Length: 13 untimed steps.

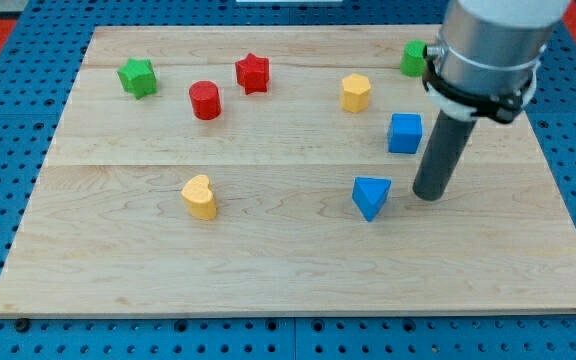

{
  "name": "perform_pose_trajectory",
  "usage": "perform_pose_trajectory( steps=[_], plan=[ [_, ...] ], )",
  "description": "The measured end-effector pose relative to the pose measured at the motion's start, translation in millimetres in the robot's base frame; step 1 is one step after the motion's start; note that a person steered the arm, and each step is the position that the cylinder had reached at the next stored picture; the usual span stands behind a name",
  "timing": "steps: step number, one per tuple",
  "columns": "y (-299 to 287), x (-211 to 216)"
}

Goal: Move the red circle diagonal to the yellow heart

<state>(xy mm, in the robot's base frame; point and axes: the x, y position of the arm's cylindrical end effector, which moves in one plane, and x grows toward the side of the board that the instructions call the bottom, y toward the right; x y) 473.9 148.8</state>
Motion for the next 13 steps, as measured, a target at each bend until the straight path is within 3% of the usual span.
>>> perform_pose_trajectory(
  steps=[1, 3, 4, 5, 6, 8, 13],
  plan=[
    [-4, -30],
    [-165, -48],
    [-285, -95],
    [-338, -137],
    [-338, -125],
    [-324, -203],
    [-284, -183]
  ],
)
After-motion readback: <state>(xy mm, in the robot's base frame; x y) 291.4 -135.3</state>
